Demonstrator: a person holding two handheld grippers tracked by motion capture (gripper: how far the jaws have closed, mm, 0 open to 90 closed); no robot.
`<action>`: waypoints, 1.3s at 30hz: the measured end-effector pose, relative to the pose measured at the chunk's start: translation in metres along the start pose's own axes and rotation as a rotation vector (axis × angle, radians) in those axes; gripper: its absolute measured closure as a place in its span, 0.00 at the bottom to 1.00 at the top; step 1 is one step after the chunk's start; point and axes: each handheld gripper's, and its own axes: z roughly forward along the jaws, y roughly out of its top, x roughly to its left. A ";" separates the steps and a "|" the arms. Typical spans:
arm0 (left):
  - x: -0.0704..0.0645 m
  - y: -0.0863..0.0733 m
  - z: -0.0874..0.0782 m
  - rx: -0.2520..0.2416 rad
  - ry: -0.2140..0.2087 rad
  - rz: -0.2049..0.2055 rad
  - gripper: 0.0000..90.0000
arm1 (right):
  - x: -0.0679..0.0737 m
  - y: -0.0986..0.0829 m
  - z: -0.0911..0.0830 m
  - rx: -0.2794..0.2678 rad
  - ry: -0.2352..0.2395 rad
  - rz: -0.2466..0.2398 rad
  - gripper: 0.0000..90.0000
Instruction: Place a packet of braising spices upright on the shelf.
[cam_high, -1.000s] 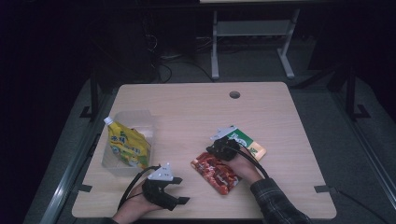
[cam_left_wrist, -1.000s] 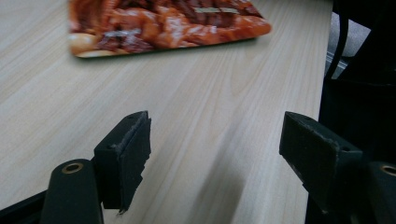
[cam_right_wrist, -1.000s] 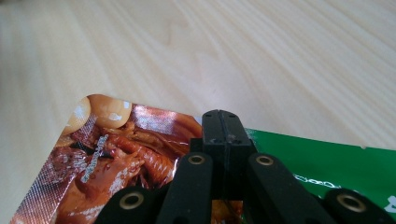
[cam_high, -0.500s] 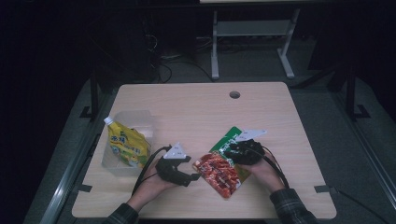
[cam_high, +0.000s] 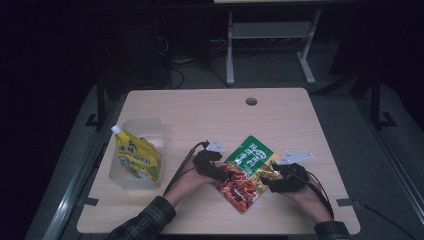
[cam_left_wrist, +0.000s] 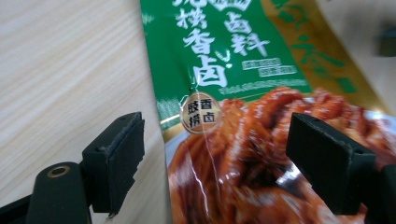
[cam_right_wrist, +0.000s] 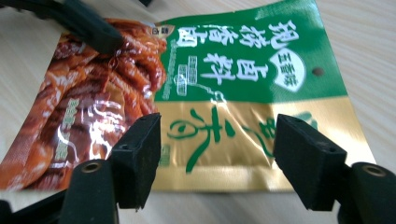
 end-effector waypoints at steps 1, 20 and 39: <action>0.001 0.000 0.004 0.003 -0.004 0.000 0.21 | -0.001 -0.003 -0.003 -0.005 -0.001 -0.003 0.33; -0.010 0.003 0.004 0.003 -0.036 0.051 0.99 | -0.014 -0.020 -0.022 -0.020 -0.064 0.105 0.16; -0.005 0.002 -0.045 -0.181 -0.052 -0.008 1.00 | -0.017 -0.012 0.000 -0.019 0.060 0.167 0.15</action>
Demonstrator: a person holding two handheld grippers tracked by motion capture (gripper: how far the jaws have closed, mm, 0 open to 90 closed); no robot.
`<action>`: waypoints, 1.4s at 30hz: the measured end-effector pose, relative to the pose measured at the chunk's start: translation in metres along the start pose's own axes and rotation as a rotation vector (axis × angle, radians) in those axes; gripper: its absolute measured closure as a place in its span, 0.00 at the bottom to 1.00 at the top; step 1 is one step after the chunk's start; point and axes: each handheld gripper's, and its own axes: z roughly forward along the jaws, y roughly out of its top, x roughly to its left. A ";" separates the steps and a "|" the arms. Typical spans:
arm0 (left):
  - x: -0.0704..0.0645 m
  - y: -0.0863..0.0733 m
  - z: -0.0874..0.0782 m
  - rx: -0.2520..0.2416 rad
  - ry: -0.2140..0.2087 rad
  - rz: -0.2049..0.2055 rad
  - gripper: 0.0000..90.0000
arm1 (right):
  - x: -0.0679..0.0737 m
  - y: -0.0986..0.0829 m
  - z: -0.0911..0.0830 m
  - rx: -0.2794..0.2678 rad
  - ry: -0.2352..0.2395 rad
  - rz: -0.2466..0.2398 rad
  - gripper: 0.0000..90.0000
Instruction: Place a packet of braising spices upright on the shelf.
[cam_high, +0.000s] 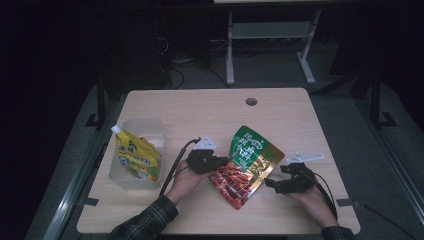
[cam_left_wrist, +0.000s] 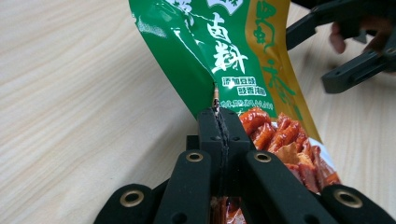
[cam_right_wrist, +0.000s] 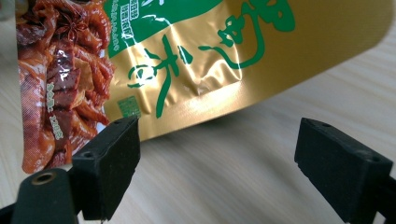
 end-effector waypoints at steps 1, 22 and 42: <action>-0.001 0.000 -0.002 -0.007 0.002 0.002 1.00 | 0.000 0.002 0.002 -0.012 0.010 -0.003 0.15; -0.002 0.005 -0.026 -0.105 0.009 -0.031 1.00 | 0.021 0.025 0.026 -0.203 0.193 -0.002 0.75; -0.002 -0.011 -0.046 -0.057 0.008 -0.048 0.62 | 0.022 0.047 0.009 -0.201 0.222 -0.142 0.99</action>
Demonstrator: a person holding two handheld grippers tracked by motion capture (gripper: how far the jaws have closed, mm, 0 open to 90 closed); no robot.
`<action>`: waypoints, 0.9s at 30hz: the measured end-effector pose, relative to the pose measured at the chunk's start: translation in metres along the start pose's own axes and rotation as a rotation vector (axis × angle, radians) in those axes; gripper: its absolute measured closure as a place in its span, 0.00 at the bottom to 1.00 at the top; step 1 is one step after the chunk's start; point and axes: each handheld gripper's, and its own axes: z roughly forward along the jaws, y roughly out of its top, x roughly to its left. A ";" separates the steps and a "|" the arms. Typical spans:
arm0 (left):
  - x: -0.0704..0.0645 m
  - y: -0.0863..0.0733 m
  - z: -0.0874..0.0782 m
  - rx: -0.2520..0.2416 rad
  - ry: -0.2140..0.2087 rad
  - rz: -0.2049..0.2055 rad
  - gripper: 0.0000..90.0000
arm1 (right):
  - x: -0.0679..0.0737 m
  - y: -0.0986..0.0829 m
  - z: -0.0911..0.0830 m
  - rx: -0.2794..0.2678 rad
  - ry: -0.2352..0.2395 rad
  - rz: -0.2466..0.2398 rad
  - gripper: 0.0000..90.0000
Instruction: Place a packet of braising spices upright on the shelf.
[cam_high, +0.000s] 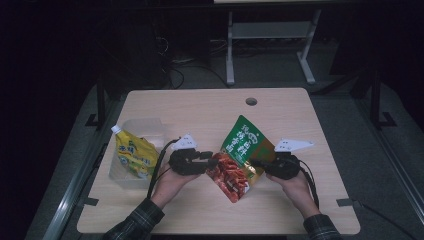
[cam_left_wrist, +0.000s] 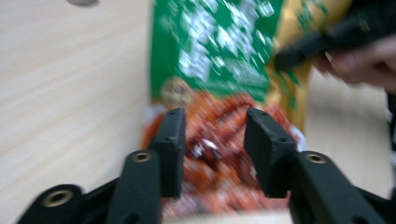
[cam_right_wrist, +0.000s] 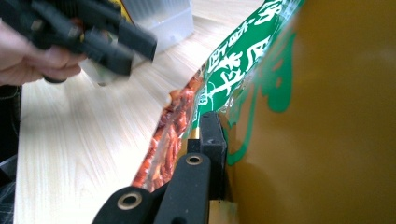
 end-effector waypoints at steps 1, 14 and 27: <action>-0.002 -0.002 0.000 0.005 -0.007 0.006 0.59 | 0.000 0.002 0.000 0.000 0.003 -0.004 0.99; -0.034 -0.043 -0.012 0.156 -0.084 0.080 0.35 | 0.017 0.061 0.029 -0.017 0.053 -0.072 0.99; -0.047 -0.062 -0.010 0.195 -0.069 0.115 0.28 | 0.046 0.143 0.087 -0.039 0.075 -0.159 1.00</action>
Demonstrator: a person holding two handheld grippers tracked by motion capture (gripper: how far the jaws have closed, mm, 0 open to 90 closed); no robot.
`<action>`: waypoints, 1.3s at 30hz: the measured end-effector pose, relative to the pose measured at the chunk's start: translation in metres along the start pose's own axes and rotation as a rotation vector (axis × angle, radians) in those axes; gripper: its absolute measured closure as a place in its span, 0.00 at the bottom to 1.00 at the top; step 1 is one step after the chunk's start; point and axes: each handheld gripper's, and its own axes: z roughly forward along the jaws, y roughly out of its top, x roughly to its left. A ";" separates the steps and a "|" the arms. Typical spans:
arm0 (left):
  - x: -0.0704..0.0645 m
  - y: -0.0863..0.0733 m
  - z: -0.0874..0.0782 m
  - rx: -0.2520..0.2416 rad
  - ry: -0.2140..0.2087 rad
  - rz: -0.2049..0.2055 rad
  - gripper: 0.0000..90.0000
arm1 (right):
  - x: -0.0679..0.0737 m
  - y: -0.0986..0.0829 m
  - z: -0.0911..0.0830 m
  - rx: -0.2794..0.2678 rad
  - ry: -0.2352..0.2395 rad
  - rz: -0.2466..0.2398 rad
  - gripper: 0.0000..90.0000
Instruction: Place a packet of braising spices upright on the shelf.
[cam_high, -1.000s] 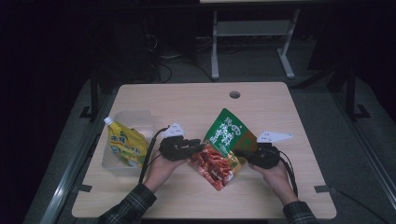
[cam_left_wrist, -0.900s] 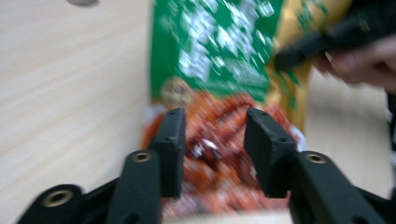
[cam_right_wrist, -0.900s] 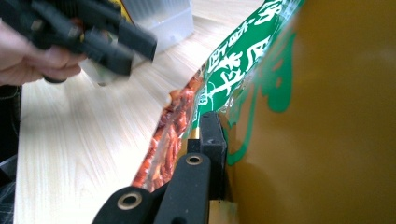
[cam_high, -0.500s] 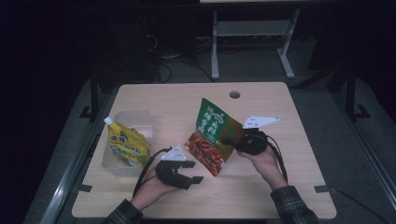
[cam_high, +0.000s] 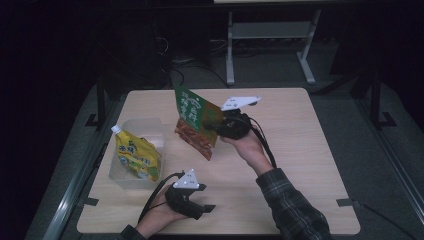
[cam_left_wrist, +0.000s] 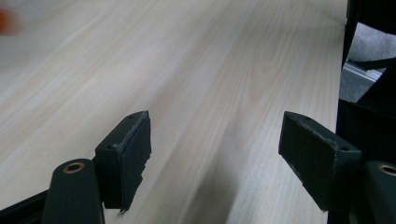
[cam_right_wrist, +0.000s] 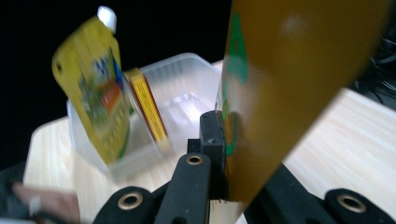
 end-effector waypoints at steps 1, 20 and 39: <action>-0.001 -0.001 0.000 0.002 0.002 0.000 0.28 | 0.001 0.005 0.004 -0.004 0.010 -0.006 1.00; -0.002 -0.011 -0.003 0.010 0.027 -0.010 0.26 | 0.027 0.079 0.110 -0.002 0.046 -0.074 0.99; 0.000 -0.007 -0.001 0.011 0.016 -0.001 0.26 | 0.032 0.078 0.159 0.016 0.037 -0.052 0.99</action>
